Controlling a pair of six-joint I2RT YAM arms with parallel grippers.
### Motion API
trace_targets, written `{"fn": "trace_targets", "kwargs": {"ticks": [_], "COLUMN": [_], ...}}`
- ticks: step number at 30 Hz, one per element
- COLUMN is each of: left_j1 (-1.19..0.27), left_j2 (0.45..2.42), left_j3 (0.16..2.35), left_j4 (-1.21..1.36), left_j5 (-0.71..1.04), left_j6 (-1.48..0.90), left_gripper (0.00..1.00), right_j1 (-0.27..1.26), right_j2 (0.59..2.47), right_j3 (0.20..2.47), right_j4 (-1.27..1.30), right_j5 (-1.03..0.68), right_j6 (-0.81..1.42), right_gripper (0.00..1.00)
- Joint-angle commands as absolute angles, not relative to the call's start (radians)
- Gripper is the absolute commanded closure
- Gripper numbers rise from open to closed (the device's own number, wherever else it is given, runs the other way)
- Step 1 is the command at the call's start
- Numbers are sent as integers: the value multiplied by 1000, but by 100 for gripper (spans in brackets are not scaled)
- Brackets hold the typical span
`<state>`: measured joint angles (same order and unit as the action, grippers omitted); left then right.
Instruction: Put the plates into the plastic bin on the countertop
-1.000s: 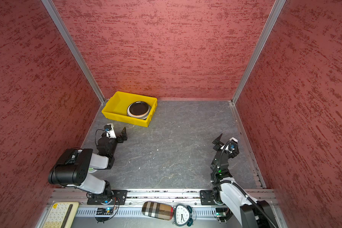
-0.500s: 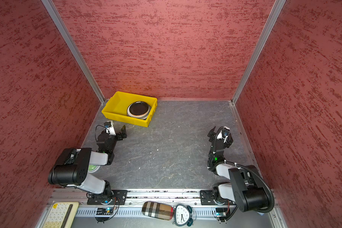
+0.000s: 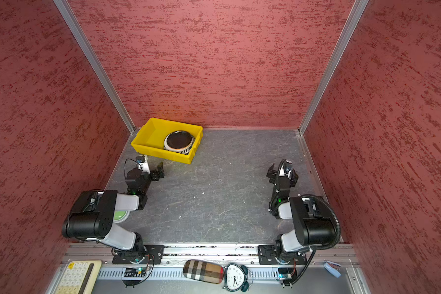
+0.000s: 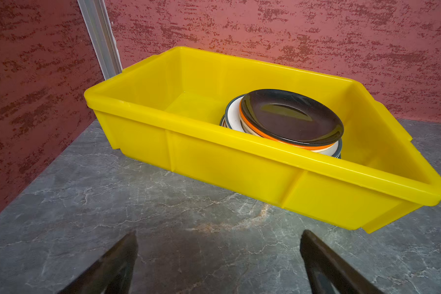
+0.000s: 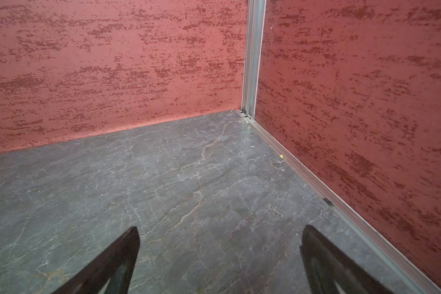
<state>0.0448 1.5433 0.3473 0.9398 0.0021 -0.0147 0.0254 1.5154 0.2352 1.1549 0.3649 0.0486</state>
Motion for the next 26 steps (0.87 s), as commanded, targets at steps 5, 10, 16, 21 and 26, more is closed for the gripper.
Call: {"fn": "trace_targets", "kwargs": {"ticks": [5,10,16,21,26], "left_j1": [40,18,12,8,9], "left_j2": [1532,1534,1535,1535,1535], "left_j3": [368,374,372,373,372], "left_j4": [912,905,911,909,911], "left_j5": [7,-22,-34,-38,-35], "left_j6": [-14,4,9,9,9], "left_gripper": [1,1,1,1,1], "right_j1": [-2,-23,-28,-28,-28], "right_j2": [1544,1547,1548,1549,1541], "right_j3": [269,279,279,278,264], "right_j4": [1169,1159,1161,1161,1189], "right_j5": [261,238,232,231,233], "right_j6": [47,61,62,63,60], "right_gripper": [1,1,1,1,1]}}
